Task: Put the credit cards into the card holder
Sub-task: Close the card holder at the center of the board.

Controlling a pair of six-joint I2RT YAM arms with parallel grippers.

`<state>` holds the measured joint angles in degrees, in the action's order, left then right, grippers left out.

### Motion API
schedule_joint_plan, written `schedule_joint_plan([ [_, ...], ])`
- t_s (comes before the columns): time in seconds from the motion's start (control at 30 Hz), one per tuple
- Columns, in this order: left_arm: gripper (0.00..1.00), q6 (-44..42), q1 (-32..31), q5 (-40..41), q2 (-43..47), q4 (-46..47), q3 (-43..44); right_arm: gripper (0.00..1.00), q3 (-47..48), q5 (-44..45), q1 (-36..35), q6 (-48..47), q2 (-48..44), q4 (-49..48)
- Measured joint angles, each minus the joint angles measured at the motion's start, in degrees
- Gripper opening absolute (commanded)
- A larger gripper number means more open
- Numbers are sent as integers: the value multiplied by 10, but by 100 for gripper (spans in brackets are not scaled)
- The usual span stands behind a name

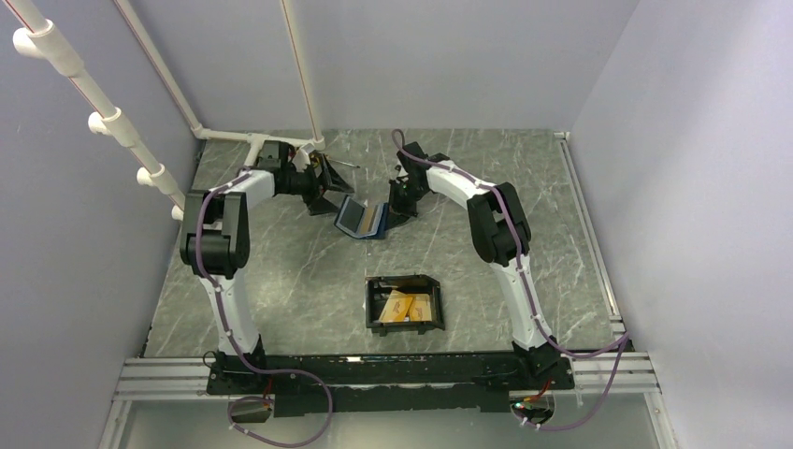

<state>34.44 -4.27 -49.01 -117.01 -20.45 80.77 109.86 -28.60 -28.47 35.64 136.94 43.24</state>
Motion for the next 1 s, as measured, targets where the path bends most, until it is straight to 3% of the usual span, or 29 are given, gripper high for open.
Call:
schedule_joint_plan([
  [0.23, 92, 173, -31, -78, 9, 210, -71, 0, -9, -14, 0, 13, 0, -14],
  [0.47, 92, 266, -68, -99, 0, 322, -109, 6, -55, -35, 5, 45, -17, -44],
  [0.63, 91, 265, -69, -100, -20, 325, -108, 16, -70, -20, 9, 42, -32, -35],
  [0.7, 90, 247, -68, -99, -27, 301, -103, 24, -77, -14, 12, 37, -40, -32],
  [0.77, 87, 231, -68, -99, -33, 277, -94, 39, -83, -14, 16, 34, -50, -30],
  [0.87, 83, 206, -68, -97, -37, 244, -83, 46, -84, -15, 21, 28, -61, -30],
  [0.93, 74, 190, -68, -96, -37, 225, -82, 45, -84, -15, 23, 25, -69, -31],
  [1.0, 58, 171, -68, -93, -37, 200, -82, 40, -84, -15, 25, 23, -75, -34],
])
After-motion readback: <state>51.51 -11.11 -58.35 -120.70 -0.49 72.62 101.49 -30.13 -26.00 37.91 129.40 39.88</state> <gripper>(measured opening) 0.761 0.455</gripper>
